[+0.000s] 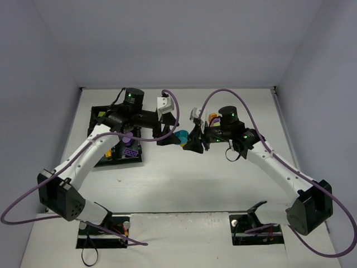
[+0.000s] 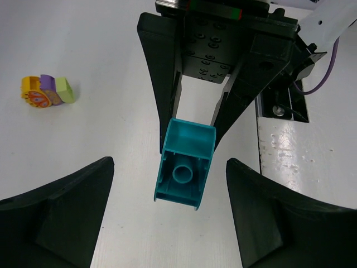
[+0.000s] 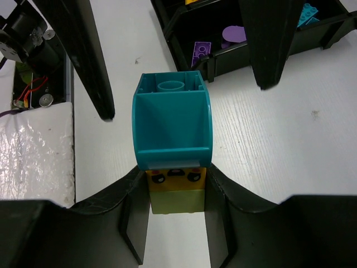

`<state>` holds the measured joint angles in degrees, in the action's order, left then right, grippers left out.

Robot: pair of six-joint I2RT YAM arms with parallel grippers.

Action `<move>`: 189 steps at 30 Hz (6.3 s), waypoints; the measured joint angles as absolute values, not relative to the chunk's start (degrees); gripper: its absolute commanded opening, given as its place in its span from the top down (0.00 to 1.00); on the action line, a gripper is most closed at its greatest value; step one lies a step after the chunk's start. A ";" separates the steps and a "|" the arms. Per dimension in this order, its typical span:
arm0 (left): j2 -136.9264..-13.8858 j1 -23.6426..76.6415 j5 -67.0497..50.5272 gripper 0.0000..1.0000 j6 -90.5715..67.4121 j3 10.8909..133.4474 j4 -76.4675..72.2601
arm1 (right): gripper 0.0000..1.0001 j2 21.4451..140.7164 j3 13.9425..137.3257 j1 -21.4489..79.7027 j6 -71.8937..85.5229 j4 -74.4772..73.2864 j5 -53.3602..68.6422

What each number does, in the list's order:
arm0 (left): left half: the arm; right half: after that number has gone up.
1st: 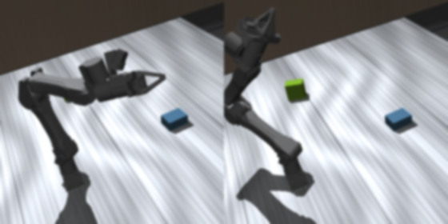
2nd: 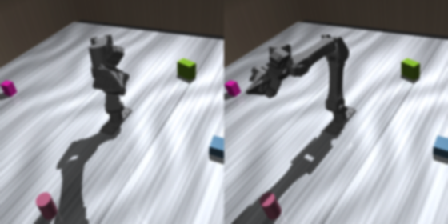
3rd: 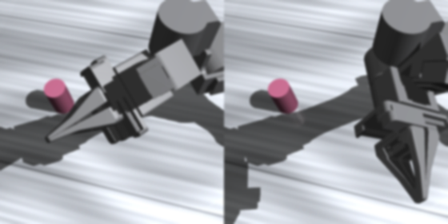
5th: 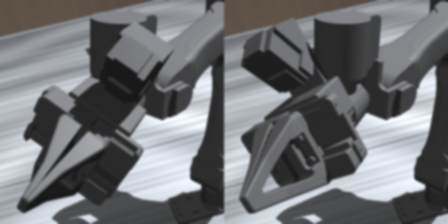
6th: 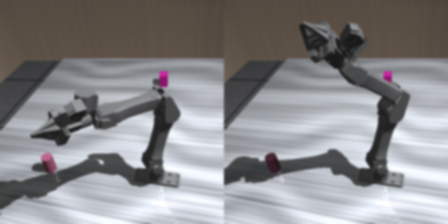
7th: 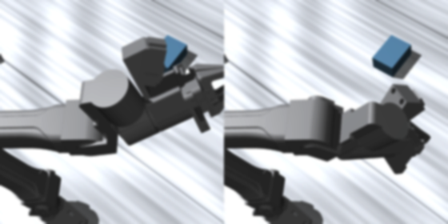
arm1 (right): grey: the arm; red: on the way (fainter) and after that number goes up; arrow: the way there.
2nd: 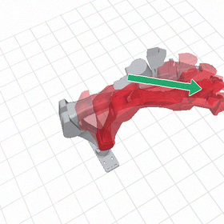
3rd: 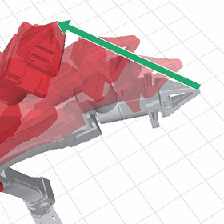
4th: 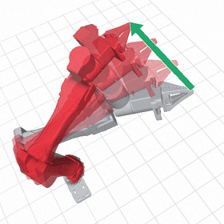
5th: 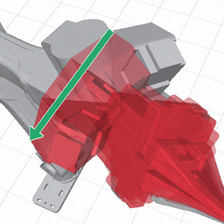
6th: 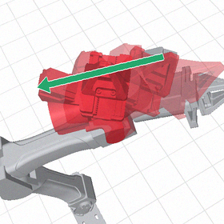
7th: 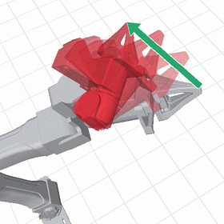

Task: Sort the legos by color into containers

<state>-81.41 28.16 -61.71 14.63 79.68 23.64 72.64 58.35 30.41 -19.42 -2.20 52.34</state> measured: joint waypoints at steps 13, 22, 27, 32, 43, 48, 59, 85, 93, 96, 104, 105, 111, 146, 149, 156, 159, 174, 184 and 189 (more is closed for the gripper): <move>-86.17 29.91 -65.12 0.99 18.06 83.55 28.51 | 1.00 72.79 58.35 30.35 -19.31 -2.68 52.64; -88.55 29.39 -66.89 1.00 19.84 86.30 32.84 | 1.00 72.97 57.54 30.41 -19.68 -2.55 52.84; -89.86 27.11 -67.20 1.00 19.51 88.33 34.46 | 1.00 73.41 54.76 30.72 -20.49 -2.57 50.09; -89.84 21.12 -64.69 1.00 17.39 88.71 33.08 | 1.00 73.69 52.36 30.81 -20.75 -2.63 46.61; -97.95 10.24 -23.88 0.90 6.26 92.71 22.81 | 1.00 73.69 51.92 30.79 -20.67 -2.61 39.16; -107.57 8.43 -11.86 0.87 3.29 97.51 21.58 | 1.00 73.67 51.92 30.76 -20.43 -2.61 37.63; -117.64 6.17 -3.79 0.56 1.45 103.85 22.55 | 1.00 72.47 50.81 29.98 -19.53 -2.59 36.38; -89.06 15.09 -22.76 0.32 -12.43 94.61 23.62 | 0.99 72.40 54.70 28.84 -19.68 -1.39 36.82; -82.70 26.70 -32.93 0.31 -16.84 85.49 22.09 | 0.97 72.49 56.82 28.84 -20.45 -0.23 39.59; -82.61 27.35 -37.23 0.31 -14.13 81.95 21.98 | 0.96 72.64 58.52 28.86 -20.47 -0.19 43.29; -81.08 27.31 -48.58 0.31 -4.80 80.64 21.98 | 0.96 72.99 60.66 28.86 -20.45 -0.67 52.27; -80.49 27.31 -49.78 0.31 -3.84 80.55 21.78 | 0.96 72.99 60.66 28.86 -20.47 -0.73 52.90; -77.97 27.35 -53.95 0.31 -1.56 79.75 20.32 | 0.96 73.01 60.66 28.99 -20.45 -1.30 54.48; -87.99 35.64 -30.24 0.42 -32.27 87.90 28.86 | 0.96 71.57 59.59 31.99 -21.78 -0.54 38.37; -88.29 35.66 -31.92 0.47 -32.84 87.90 27.88 | 0.96 71.46 59.46 31.99 -21.80 -0.51 38.26; -90.00 35.66 -34.94 0.48 -33.78 87.88 27.05 | 0.95 71.46 59.24 31.99 -21.85 -0.47 37.63; -90.89 35.66 -35.18 0.49 -33.78 87.88 27.70 | 0.95 71.46 59.24 31.99 -22.00 -0.47 37.30; -91.64 35.81 -35.75 0.98 -34.70 87.99 28.45 | 0.61 71.44 58.50 32.34 -22.31 -0.21 35.92; -91.64 34.85 -37.28 0.98 -34.50 88.07 28.49 | 0.57 71.05 56.66 32.34 -22.15 -0.23 34.65; -91.64 34.76 -37.54 0.98 -34.50 88.07 28.49 | 0.59 71.02 56.66 32.34 -22.15 -0.23 34.46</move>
